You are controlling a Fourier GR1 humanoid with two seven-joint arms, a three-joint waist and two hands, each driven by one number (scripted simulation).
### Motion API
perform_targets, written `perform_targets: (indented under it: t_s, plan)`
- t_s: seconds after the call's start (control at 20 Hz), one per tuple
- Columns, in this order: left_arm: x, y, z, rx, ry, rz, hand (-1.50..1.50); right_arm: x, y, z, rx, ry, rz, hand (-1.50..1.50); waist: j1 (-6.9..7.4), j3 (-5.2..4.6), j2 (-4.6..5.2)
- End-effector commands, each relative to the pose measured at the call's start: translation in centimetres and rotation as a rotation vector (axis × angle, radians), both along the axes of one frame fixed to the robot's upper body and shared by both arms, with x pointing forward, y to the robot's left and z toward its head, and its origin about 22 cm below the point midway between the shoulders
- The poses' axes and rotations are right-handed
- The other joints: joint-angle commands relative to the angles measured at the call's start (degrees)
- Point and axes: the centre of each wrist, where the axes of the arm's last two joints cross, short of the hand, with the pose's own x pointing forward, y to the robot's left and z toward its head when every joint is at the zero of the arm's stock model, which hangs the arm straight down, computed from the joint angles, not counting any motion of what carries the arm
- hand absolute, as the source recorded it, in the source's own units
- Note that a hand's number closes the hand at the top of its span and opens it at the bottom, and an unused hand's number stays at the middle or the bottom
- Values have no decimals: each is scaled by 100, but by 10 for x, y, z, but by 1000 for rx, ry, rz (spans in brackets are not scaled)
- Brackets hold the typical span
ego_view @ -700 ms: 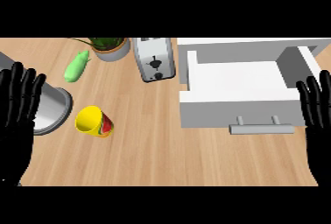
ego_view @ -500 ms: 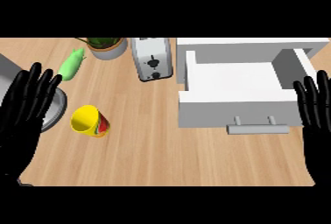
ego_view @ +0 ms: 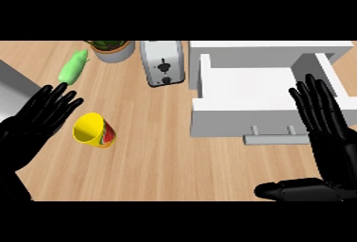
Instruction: Pick up the cup, place it into the drawer and close the drawer
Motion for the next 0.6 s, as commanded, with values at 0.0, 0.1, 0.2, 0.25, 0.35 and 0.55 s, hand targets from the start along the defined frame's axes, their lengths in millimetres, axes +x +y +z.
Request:
perform_targets:
  t_s: [0.0,0.1,0.2,0.25,0.35,0.55]
  plan:
    - [29,53,2,-23,44,-58,-150,21,-1,-7,-3,24,9,-150,0,2,-9]
    - [39,71,-14,-4,74,-46,-150,30,-1,4,-6,26,15,-150,-5,0,-21]
    - [45,80,-24,12,111,-41,-150,36,11,7,-10,20,28,-150,10,1,-33]
    - [58,65,-35,24,136,-58,-150,29,5,-11,-15,24,20,-150,-12,3,-36]
    - [70,60,-47,53,175,-42,-150,26,1,2,-20,23,27,-150,-36,1,-36]
    - [67,74,-64,96,163,-19,-150,45,-5,18,-20,3,34,-150,1,1,-39]
